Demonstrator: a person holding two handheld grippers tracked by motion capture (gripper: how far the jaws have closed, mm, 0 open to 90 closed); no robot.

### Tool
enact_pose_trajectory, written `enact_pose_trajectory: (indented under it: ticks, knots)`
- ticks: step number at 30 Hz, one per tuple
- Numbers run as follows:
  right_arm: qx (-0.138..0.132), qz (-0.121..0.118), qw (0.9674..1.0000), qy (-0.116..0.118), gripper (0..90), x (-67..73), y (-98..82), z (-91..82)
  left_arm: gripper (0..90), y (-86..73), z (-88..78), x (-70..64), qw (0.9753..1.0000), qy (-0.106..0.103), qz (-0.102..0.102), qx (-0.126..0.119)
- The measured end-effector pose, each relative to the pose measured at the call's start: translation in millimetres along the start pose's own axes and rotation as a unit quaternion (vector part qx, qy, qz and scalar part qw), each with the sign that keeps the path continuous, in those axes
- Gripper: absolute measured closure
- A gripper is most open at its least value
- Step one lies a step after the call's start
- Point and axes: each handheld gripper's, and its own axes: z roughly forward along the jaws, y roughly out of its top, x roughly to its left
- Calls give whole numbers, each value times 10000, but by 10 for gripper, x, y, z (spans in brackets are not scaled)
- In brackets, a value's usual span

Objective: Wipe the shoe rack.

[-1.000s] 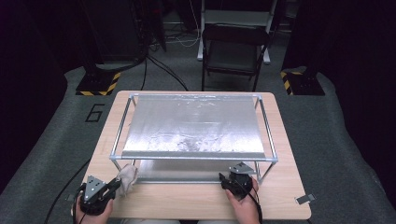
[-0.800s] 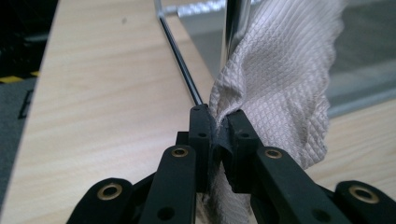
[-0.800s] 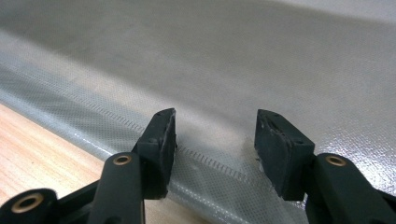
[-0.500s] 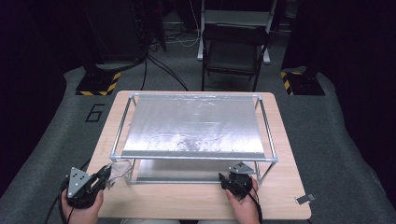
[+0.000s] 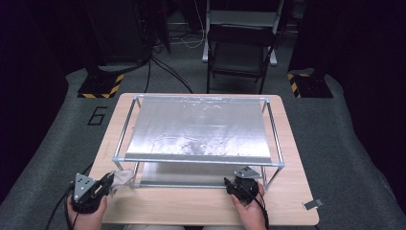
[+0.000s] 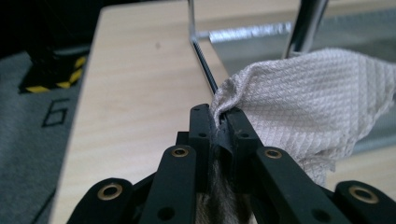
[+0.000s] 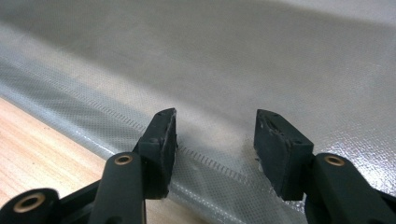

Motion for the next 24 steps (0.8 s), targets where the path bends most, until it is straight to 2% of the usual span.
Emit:
enact_pose_trajectory:
  ticks: [2,4,6,8,11,15,19,21,24]
  knots:
    - [-1,-5,10000,-1,486,0,0,0,828,102,-64,39,9996,74,-1,-274]
    - [-1,-4,10000,-1,486,0,0,0,828,170,-88,69,9992,120,-5,-387]
    - [-3,-7,10000,-2,486,0,0,0,827,203,-66,88,9992,83,-35,-398]
    - [-2,-12,10000,-3,487,1,0,0,828,217,29,99,9994,-65,-30,-348]
    - [-2,-10,10000,-4,487,0,0,0,828,159,165,76,9995,-237,-21,-225]
    - [-2,-13,10000,-4,487,1,0,0,829,28,296,52,9996,-265,-114,31]
    - [-1,-12,10000,-2,486,1,0,0,830,-102,367,45,9994,-263,-111,216]
    - [-2,-11,10000,-2,487,1,0,0,830,-107,361,57,9992,-287,-127,241]
    - [-2,-14,10000,-6,486,1,0,0,830,26,266,62,9994,-324,-68,41]
